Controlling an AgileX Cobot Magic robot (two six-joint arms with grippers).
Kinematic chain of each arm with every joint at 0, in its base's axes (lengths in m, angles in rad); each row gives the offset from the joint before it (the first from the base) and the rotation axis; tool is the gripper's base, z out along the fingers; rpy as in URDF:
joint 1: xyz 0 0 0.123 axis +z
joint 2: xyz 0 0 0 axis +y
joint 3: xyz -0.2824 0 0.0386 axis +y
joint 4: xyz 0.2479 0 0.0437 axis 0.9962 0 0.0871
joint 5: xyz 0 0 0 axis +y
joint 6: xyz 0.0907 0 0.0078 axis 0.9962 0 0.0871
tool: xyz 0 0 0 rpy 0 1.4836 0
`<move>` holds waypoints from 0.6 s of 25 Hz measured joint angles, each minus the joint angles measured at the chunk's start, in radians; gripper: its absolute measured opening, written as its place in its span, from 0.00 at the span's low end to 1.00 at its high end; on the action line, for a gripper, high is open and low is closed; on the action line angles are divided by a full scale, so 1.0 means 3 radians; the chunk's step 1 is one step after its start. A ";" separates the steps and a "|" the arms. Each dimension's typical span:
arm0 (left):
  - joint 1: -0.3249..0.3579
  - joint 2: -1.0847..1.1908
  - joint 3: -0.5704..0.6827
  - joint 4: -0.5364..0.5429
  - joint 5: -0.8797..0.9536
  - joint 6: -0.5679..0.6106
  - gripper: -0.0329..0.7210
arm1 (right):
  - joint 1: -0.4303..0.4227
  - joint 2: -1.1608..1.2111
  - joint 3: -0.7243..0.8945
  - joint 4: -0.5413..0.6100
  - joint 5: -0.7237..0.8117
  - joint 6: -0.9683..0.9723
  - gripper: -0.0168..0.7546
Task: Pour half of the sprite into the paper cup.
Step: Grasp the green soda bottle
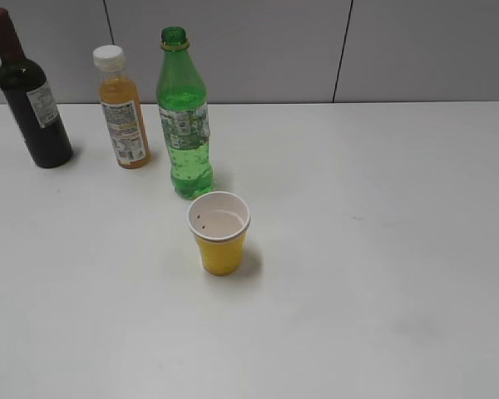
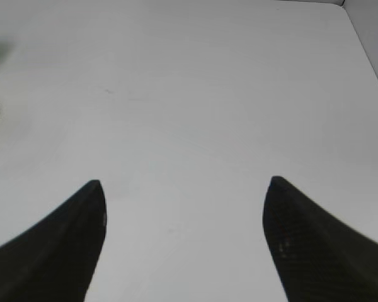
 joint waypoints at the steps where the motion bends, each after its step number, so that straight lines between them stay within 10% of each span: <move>1: 0.0000 0.0058 0.0000 0.0000 -0.0151 0.0003 0.94 | 0.0000 0.0000 0.0000 0.0000 0.0000 0.0000 0.78; 15: 0.0000 0.1647 0.0003 -0.0175 -0.1974 0.0013 0.92 | 0.0000 0.0000 0.0000 0.0000 0.0000 0.0000 0.78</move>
